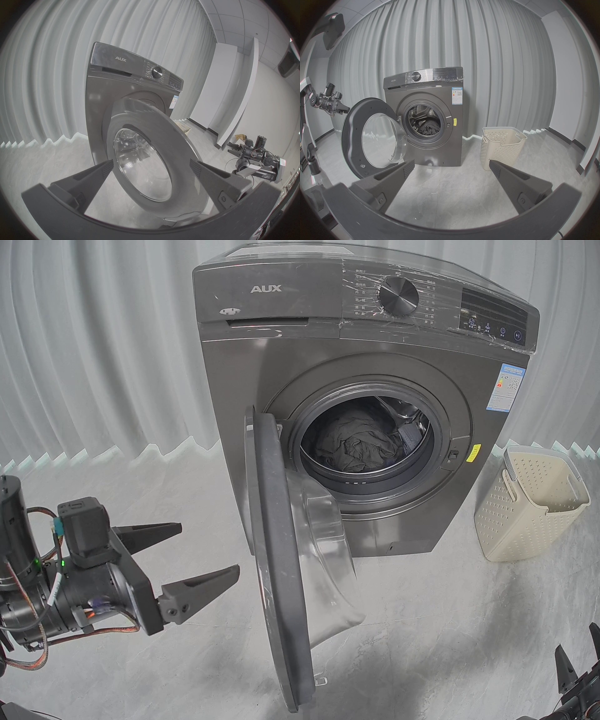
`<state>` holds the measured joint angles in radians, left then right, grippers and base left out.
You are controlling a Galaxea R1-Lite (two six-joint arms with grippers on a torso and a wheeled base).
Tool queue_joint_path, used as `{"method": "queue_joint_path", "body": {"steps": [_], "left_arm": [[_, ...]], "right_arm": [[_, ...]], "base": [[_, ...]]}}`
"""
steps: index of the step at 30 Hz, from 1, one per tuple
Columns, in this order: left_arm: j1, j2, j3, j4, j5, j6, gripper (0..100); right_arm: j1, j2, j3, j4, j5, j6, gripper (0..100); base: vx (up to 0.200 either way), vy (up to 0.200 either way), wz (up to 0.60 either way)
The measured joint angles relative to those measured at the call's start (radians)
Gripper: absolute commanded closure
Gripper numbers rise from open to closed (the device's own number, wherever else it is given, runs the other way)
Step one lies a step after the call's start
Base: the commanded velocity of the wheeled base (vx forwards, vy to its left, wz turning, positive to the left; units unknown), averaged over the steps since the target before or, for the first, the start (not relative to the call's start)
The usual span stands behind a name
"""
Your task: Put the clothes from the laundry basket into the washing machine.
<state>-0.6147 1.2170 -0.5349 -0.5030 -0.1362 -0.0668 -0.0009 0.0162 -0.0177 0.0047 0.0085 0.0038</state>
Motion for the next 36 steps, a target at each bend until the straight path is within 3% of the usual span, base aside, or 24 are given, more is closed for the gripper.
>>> {"method": "queue_joint_path", "body": {"steps": [8, 12, 26, 36], "left_arm": [[0.001, 0.146, -0.026, -0.166, 0.007, -0.001, 0], [-0.011, 0.233, -0.073, -0.216, 0.035, -0.006, 0], [-0.060, 0.449, -0.295, -0.232, 0.070, -0.017, 0], [-0.074, 0.595, -0.489, -0.239, 0.109, -0.053, 0]], "right_arm": [[0.000, 0.000, 0.000, 0.000, 0.000, 0.002, 0], [0.000, 0.000, 0.000, 0.000, 0.000, 0.002, 0], [0.000, 0.000, 0.000, 0.000, -0.001, 0.004, 0], [0.000, 0.000, 0.000, 0.000, -0.001, 0.004, 0]], "base": [[0.000, 0.000, 0.00], [0.000, 0.000, 0.00], [0.000, 0.000, 0.00], [0.000, 0.000, 0.00]]}}
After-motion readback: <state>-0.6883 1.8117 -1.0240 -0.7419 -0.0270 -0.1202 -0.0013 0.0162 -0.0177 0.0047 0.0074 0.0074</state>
